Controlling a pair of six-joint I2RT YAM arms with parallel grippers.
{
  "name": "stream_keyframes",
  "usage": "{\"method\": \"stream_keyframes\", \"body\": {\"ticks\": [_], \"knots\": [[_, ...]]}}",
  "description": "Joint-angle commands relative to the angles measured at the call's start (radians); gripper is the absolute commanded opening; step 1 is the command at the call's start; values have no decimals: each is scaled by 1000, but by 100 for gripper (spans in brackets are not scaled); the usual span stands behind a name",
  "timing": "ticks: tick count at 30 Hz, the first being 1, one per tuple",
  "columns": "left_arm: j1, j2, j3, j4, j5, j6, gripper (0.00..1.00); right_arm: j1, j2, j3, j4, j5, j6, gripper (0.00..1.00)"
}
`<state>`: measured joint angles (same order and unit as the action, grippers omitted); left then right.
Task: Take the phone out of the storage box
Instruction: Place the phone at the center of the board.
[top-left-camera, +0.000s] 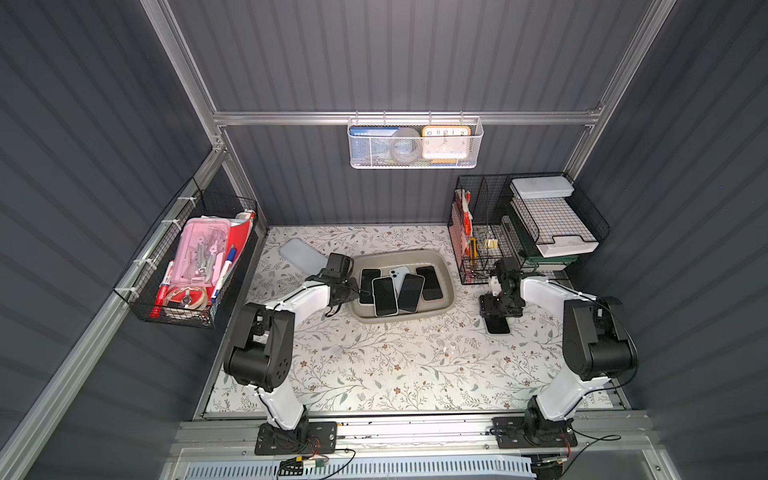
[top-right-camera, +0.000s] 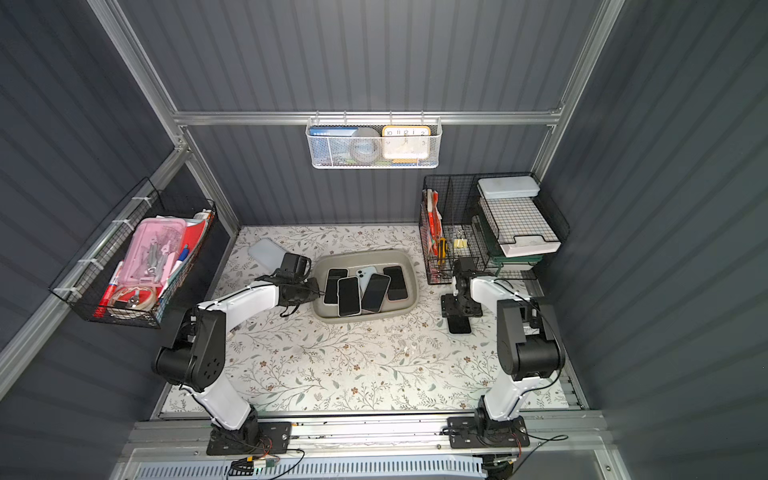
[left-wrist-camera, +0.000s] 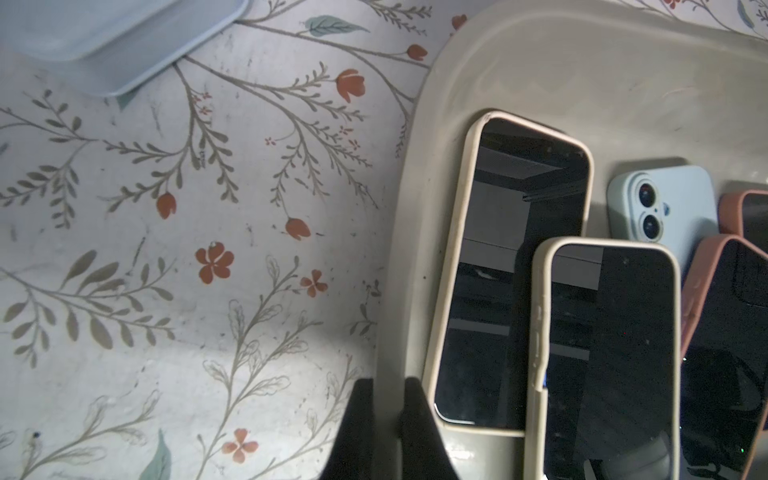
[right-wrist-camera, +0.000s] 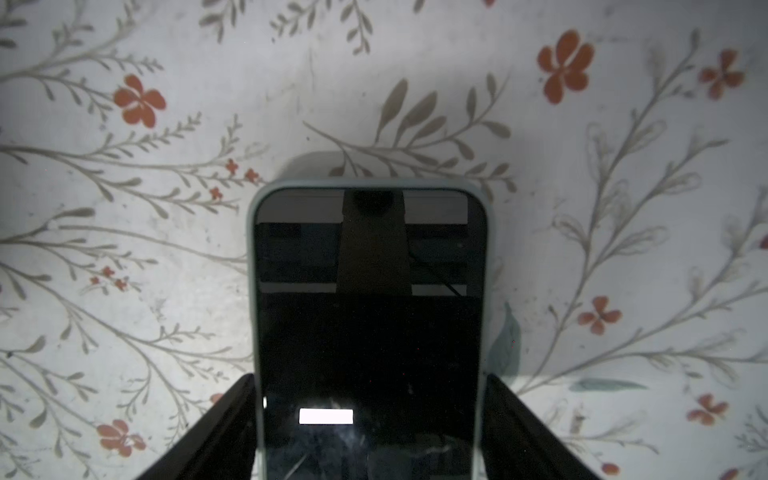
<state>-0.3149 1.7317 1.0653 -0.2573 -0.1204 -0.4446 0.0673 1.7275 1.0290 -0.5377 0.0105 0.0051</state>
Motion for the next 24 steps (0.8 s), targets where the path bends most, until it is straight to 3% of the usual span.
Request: {"method": "stream_keyframes", "body": {"ticks": [1, 9, 15, 19, 24], "knots": [[13, -6, 12, -22, -88, -14, 0, -9, 9, 39, 20, -4, -28, 78], [13, 17, 8, -7, -64, -13, 0, 33, -143, 63, -53, 3, 15, 99], [13, 12, 1, 2, -54, -10, 0, 264, -259, 185, -118, 97, 142, 99], [13, 12, -5, 6, -52, -9, 0, 457, -178, 343, -127, 164, 222, 99], [13, 7, -13, 10, -49, -12, 0, 579, 21, 530, -146, 181, 376, 96]]}}
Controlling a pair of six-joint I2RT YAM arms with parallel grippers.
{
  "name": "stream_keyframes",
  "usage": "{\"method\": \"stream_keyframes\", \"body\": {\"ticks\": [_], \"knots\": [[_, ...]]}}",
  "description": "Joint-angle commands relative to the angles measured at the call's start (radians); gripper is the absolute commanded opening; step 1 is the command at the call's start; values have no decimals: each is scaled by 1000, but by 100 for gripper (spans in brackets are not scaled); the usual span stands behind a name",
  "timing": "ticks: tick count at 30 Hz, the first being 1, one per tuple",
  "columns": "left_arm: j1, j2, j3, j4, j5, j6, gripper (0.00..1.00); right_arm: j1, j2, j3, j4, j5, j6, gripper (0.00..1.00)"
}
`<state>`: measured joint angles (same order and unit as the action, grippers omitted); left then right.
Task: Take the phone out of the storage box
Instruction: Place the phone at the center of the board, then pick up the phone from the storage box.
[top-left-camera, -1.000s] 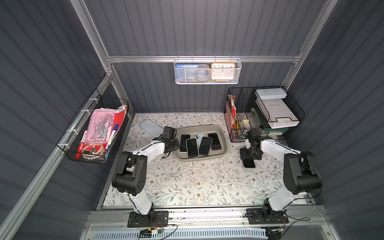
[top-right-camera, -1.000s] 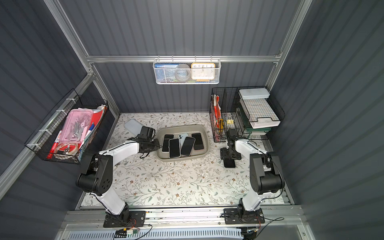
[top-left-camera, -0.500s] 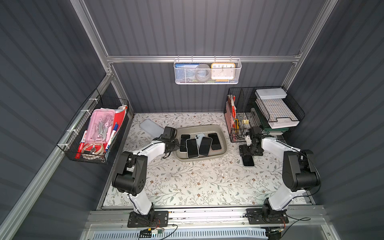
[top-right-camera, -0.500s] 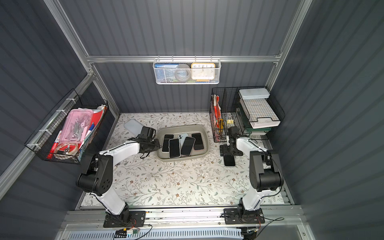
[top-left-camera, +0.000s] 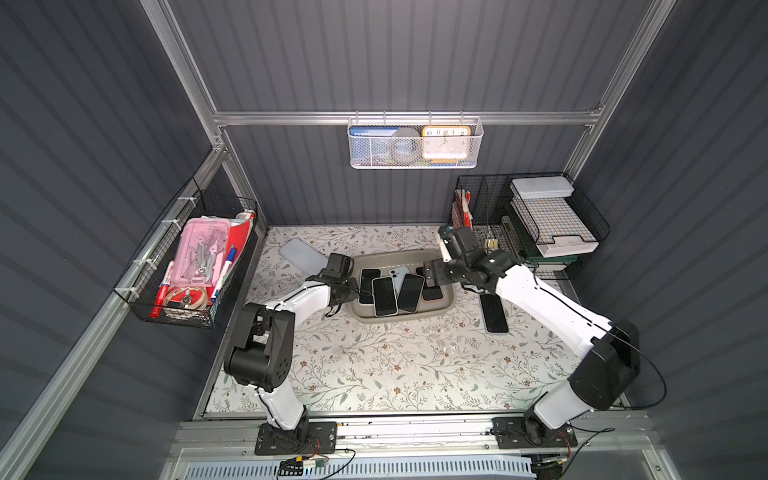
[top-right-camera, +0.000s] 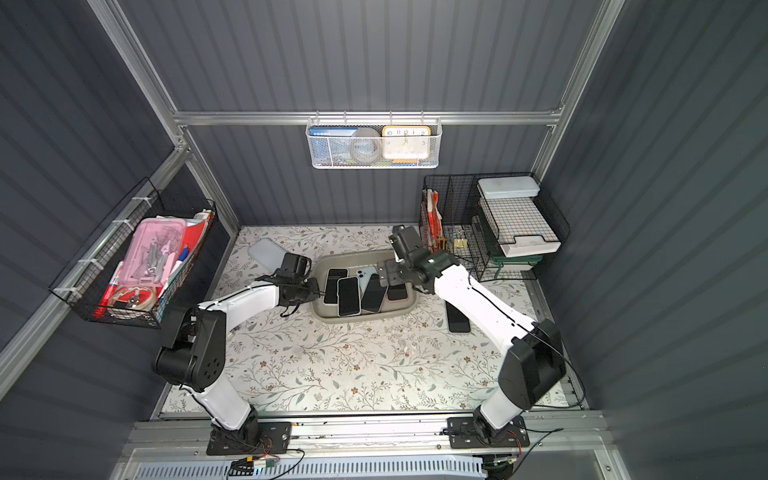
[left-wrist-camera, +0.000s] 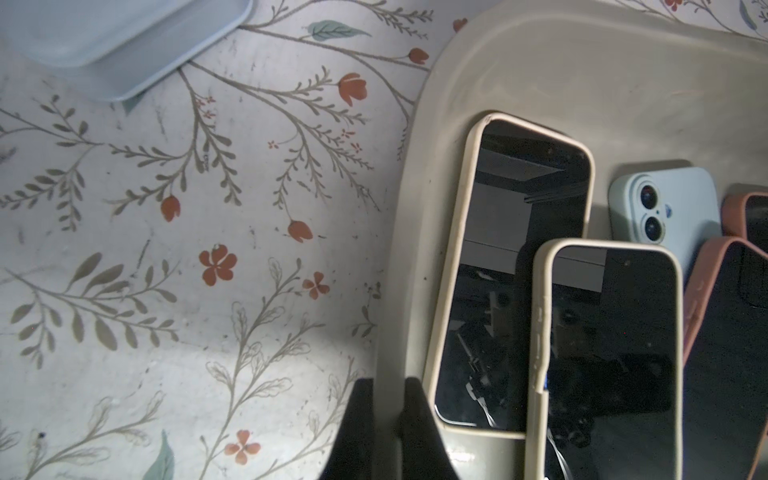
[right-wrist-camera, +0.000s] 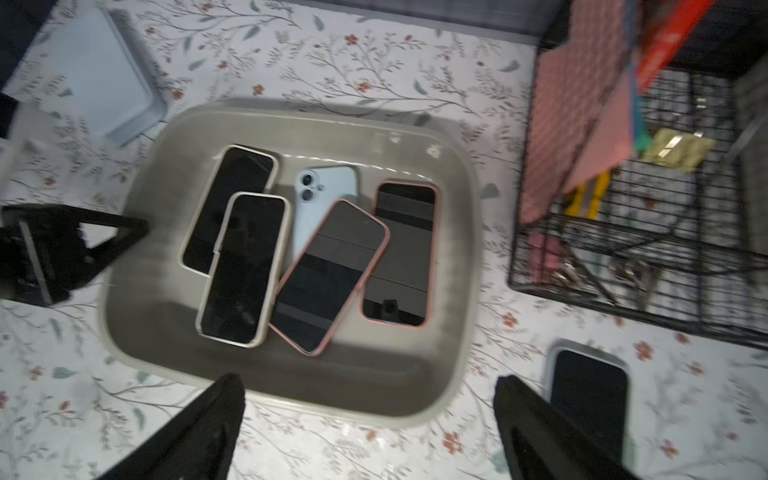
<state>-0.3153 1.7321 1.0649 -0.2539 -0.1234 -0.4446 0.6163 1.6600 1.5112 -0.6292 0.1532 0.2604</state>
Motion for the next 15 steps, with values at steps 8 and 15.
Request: {"method": "stream_keyframes", "body": {"ticks": [8, 15], "knots": [[15, 6, -12, 6, -52, -16, 0, 170, 427, 317, -147, 45, 178, 99], [16, 7, -13, 11, -38, -16, 0, 204, 540, 392, -110, 67, 260, 99]]}}
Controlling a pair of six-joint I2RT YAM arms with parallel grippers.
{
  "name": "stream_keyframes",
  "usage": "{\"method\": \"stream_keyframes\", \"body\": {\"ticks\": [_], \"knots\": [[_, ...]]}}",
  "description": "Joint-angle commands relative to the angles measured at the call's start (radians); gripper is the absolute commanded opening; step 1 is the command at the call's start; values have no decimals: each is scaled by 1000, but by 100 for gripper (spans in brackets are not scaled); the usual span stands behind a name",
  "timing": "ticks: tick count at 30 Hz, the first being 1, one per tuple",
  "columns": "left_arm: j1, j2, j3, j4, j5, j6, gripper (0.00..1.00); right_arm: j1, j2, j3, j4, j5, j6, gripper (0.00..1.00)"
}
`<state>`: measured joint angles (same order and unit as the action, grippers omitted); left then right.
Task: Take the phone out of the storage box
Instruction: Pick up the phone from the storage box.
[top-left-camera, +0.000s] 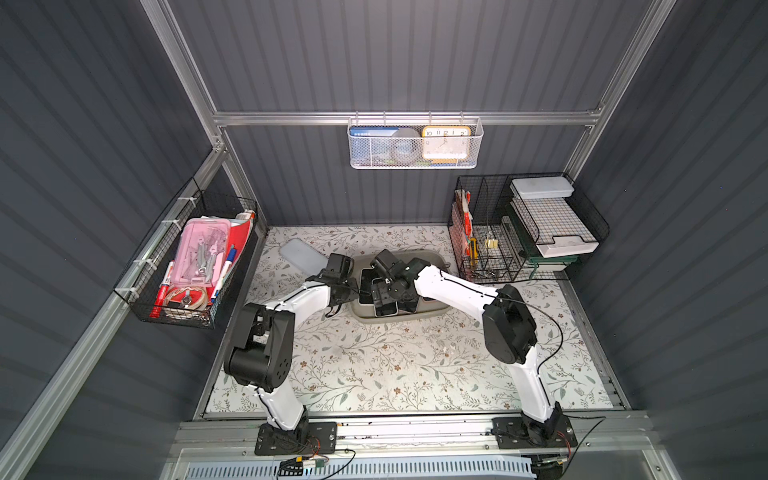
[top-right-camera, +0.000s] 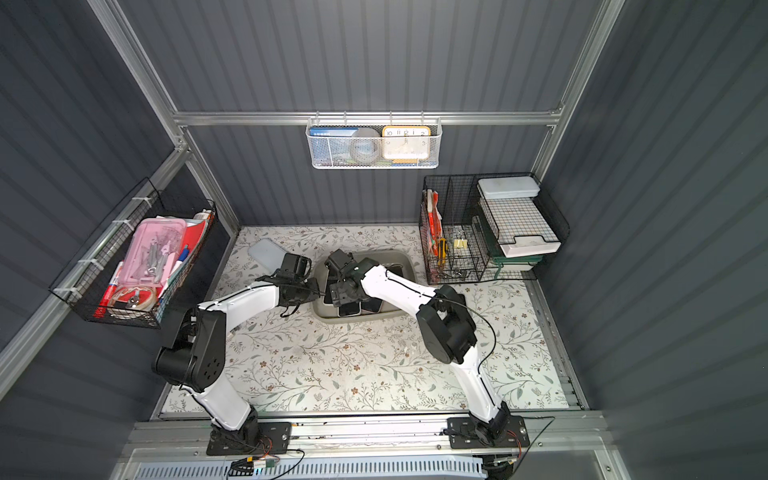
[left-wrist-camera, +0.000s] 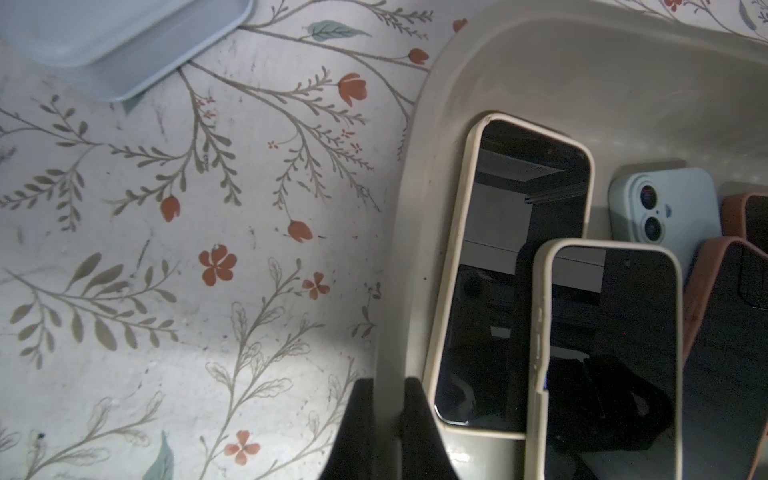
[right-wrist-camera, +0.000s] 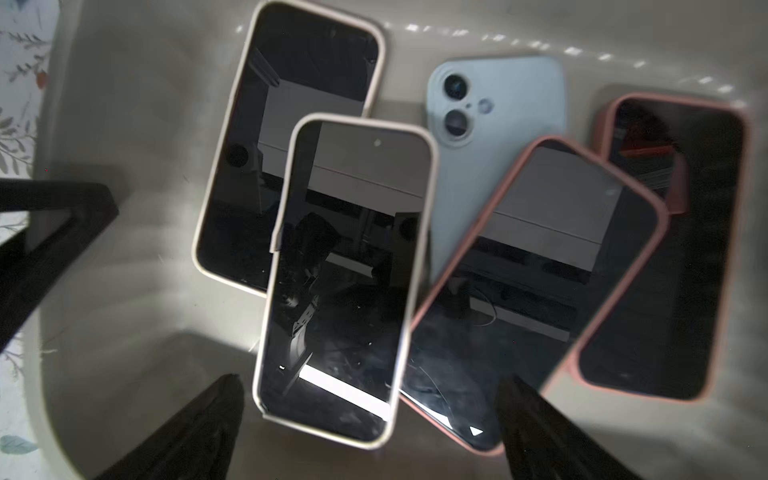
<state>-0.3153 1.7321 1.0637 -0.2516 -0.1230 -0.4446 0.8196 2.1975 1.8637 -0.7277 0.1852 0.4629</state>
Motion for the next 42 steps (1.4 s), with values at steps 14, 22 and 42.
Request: {"method": "stream_keyframes", "body": {"ticks": [14, 22, 42], "knots": [[22, -3, -18, 15, -25, -16, 0, 32, 142, 143, 5, 129, 117, 99], [26, -2, -19, 19, -14, -16, 0, 33, 241, 253, -62, 135, 98, 99], [28, -1, -17, 17, -10, -11, 0, 21, 268, 247, -134, 141, 90, 93]]}}
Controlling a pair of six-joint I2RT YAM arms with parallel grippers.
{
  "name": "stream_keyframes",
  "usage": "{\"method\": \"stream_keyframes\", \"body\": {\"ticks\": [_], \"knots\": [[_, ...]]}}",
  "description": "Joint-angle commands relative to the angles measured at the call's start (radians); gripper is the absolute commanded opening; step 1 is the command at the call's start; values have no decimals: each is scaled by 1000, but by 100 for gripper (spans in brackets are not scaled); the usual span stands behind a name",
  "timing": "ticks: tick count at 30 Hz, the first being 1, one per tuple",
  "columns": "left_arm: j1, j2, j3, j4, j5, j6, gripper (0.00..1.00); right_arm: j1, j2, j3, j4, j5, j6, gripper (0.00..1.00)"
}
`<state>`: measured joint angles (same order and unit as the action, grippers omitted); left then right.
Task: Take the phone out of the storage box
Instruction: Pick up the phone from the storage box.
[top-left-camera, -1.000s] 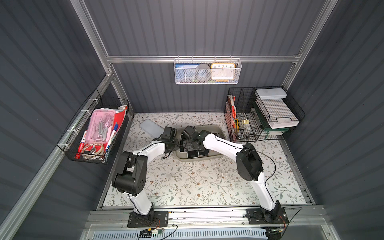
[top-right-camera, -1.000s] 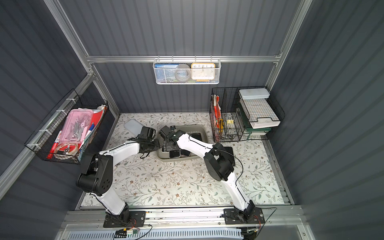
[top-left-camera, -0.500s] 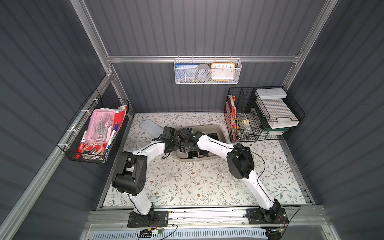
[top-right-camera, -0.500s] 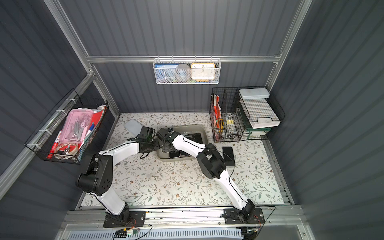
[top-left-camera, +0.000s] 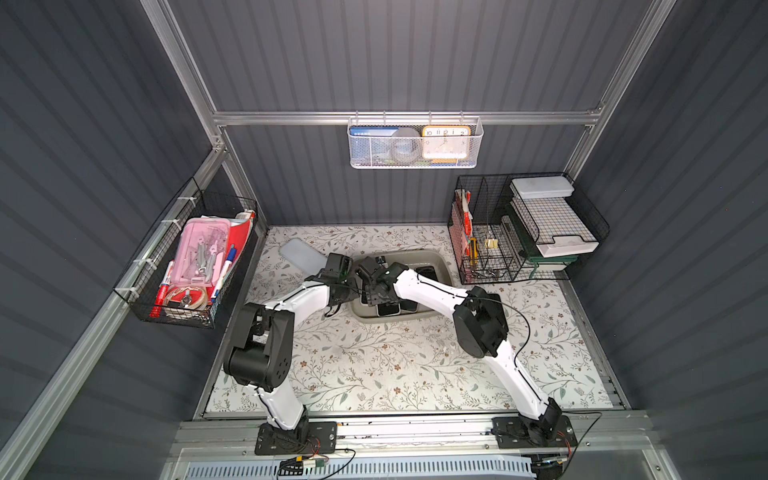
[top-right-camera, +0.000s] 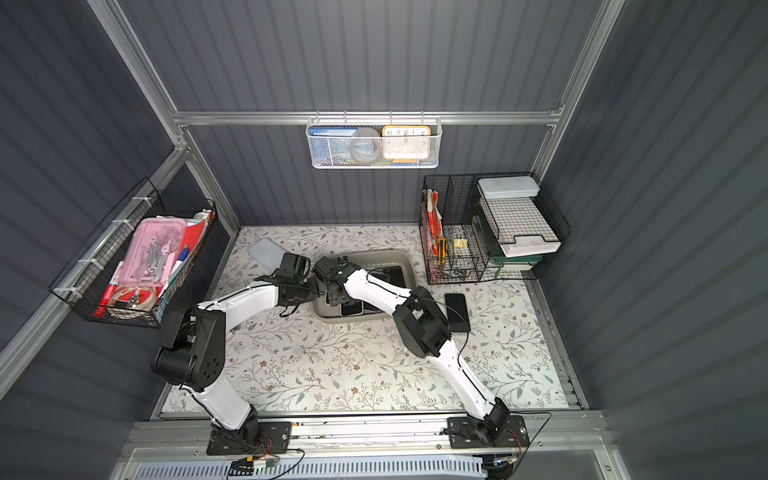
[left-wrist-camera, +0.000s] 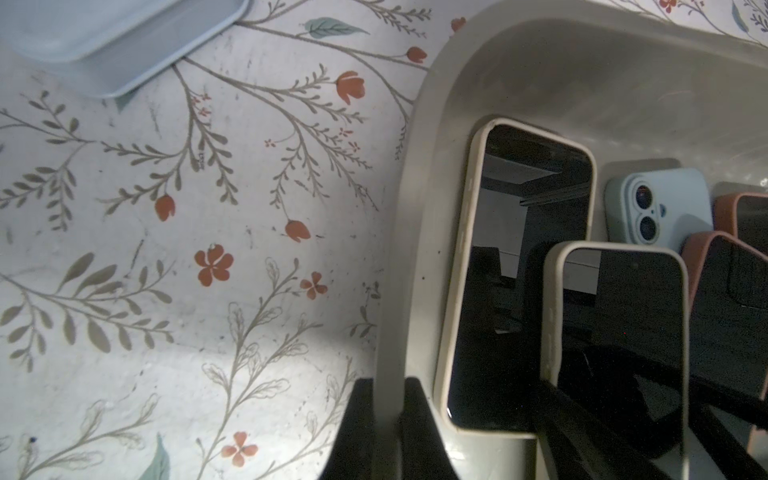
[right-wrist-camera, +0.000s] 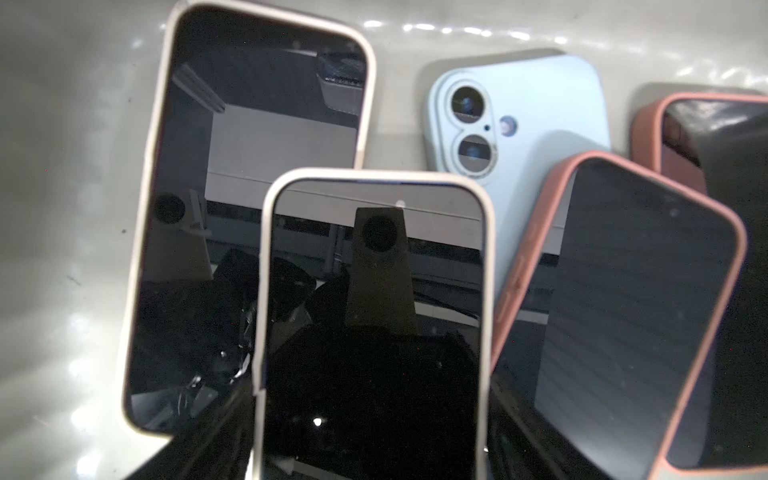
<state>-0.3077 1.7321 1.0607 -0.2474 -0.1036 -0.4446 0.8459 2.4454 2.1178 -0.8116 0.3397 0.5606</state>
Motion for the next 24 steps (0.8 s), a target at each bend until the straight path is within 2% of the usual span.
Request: {"method": "stream_keyframes", "body": {"ticks": [1, 5, 8, 11, 12, 17, 24], "knots": [[21, 0, -14, 13, -31, -10, 0, -5, 23, -7, -50, -12, -8, 95], [21, 0, -12, 11, -31, -9, 0, -6, 33, -7, -64, 11, -7, 94], [21, -2, -12, 12, -32, -10, 0, -8, 38, -9, -62, 7, -2, 82], [21, 0, -12, 11, -33, -9, 0, -9, 30, -10, -55, 4, 5, 64], [21, 0, -13, 11, -32, -9, 0, -9, 24, -10, -50, 4, 7, 61], [21, 4, -11, 11, -34, -9, 0, -14, -32, -19, -10, 16, -4, 60], [22, 4, -10, 9, -37, -6, 0, -48, -181, -54, 30, 17, -35, 57]]}}
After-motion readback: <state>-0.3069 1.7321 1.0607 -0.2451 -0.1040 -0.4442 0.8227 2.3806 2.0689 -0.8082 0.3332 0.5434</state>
